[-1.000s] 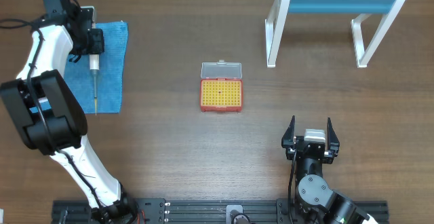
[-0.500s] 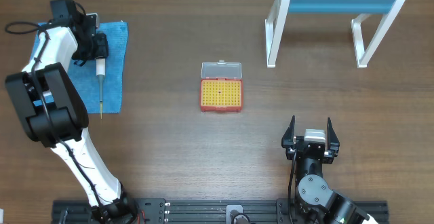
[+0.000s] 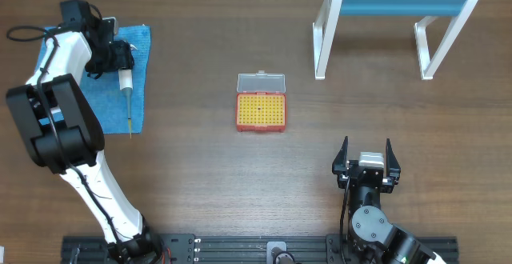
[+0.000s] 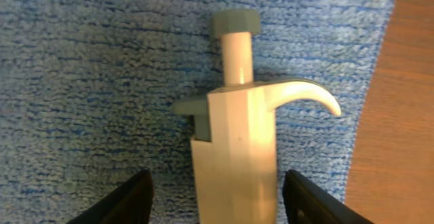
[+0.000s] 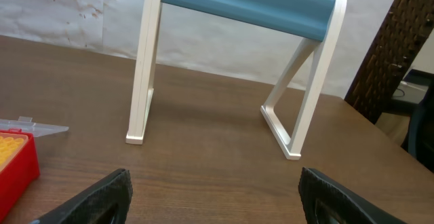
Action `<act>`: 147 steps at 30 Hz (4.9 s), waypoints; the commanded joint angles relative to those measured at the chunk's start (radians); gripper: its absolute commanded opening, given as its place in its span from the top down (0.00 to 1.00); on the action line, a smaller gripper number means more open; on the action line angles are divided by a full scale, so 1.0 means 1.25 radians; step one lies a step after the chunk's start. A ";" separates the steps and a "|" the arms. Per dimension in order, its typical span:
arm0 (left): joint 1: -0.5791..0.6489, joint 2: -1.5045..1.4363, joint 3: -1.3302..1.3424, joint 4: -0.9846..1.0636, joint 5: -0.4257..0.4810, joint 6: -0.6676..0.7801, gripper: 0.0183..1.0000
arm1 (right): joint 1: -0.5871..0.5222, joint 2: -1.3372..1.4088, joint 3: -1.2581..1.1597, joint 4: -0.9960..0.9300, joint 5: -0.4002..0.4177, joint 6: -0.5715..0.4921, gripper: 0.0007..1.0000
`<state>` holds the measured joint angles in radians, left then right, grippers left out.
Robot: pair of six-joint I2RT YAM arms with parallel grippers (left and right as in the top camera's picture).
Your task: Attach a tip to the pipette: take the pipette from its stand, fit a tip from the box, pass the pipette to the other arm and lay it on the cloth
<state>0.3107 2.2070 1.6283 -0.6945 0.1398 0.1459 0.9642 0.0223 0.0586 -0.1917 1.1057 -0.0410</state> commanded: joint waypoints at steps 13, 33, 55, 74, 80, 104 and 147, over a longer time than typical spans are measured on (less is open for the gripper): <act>-0.032 -0.379 0.063 -0.248 -0.020 0.023 0.17 | 0.004 -0.002 -0.006 -0.001 0.016 0.012 0.19; -0.309 -1.201 0.062 -0.423 -0.192 -0.069 0.00 | 0.004 -0.002 -0.006 -0.001 0.016 0.012 0.19; -0.130 -1.763 -1.091 0.721 0.222 -0.069 0.00 | 0.004 -0.002 -0.006 -0.001 0.016 0.012 0.19; -0.193 -1.763 -1.298 0.677 -0.059 -0.109 0.00 | 0.004 -0.002 -0.006 -0.001 0.016 0.012 0.19; -0.219 -1.763 -1.298 0.525 -0.197 -0.209 0.00 | 0.004 -0.002 -0.006 -0.001 0.016 0.012 0.19; -0.234 -1.763 -1.298 0.498 -0.172 -0.210 0.00 | 0.004 -0.002 -0.006 -0.001 0.016 0.012 0.19; -0.234 -1.763 -1.298 0.498 -0.172 -0.210 0.00 | -0.750 -0.003 -0.044 0.094 -0.892 0.018 0.19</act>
<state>0.0216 0.0109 0.0063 -0.0643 -0.0708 -0.1070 0.0315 0.0139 0.0082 -0.0685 -0.0238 -0.0303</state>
